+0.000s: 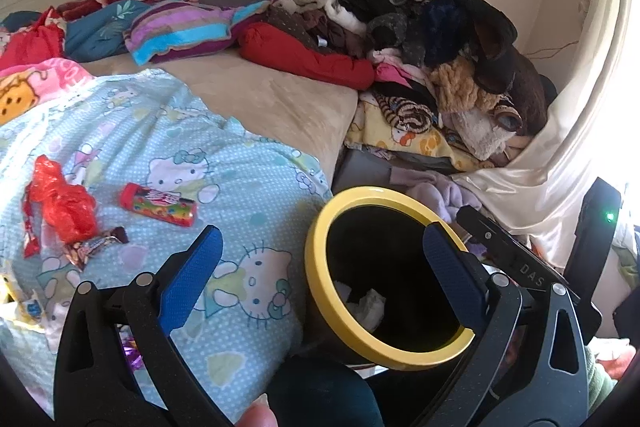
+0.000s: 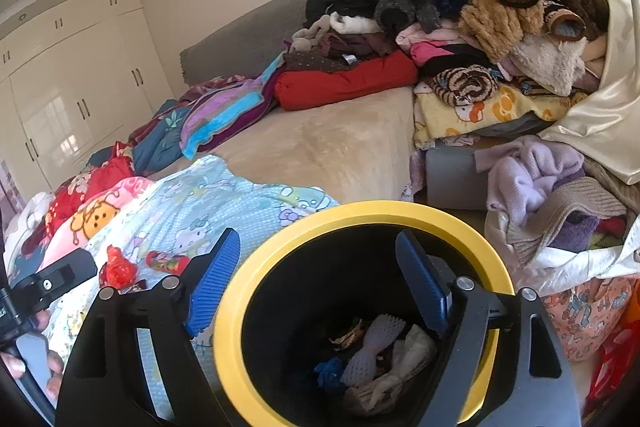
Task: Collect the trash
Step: 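Move both open tools back over the red bag and candy wrappers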
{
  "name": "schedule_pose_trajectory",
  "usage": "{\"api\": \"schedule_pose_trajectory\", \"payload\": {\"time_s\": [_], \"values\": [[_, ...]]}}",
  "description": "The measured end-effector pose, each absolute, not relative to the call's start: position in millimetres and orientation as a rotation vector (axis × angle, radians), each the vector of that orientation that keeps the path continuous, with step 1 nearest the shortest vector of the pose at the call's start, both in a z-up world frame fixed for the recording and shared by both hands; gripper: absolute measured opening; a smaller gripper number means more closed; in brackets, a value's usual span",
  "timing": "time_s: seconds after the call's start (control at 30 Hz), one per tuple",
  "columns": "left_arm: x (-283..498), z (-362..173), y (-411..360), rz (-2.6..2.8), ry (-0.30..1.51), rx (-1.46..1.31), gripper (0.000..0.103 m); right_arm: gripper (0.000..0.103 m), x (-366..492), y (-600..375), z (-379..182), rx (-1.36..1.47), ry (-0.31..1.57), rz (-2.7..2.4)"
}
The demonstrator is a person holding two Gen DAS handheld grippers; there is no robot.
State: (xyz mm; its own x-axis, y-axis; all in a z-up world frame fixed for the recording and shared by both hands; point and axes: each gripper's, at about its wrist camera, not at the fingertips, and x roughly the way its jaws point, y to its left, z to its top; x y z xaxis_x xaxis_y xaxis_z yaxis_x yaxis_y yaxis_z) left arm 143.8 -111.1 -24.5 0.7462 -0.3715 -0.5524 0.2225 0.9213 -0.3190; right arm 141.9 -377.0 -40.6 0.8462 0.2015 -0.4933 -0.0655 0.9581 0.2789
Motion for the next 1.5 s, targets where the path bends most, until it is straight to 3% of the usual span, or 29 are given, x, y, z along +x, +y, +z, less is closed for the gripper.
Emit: {"api": "schedule_pose_trajectory", "payload": {"time_s": [0.73, 1.5], "values": [[148, -12, -51, -0.182, 0.59, -0.303, 0.092, 0.078, 131, -316, -30, 0.201, 0.563, 0.284], [156, -22, 52, 0.008, 0.572, -0.422, 0.092, 0.082, 113, -192, -48, 0.045, 0.663, 0.514]]}}
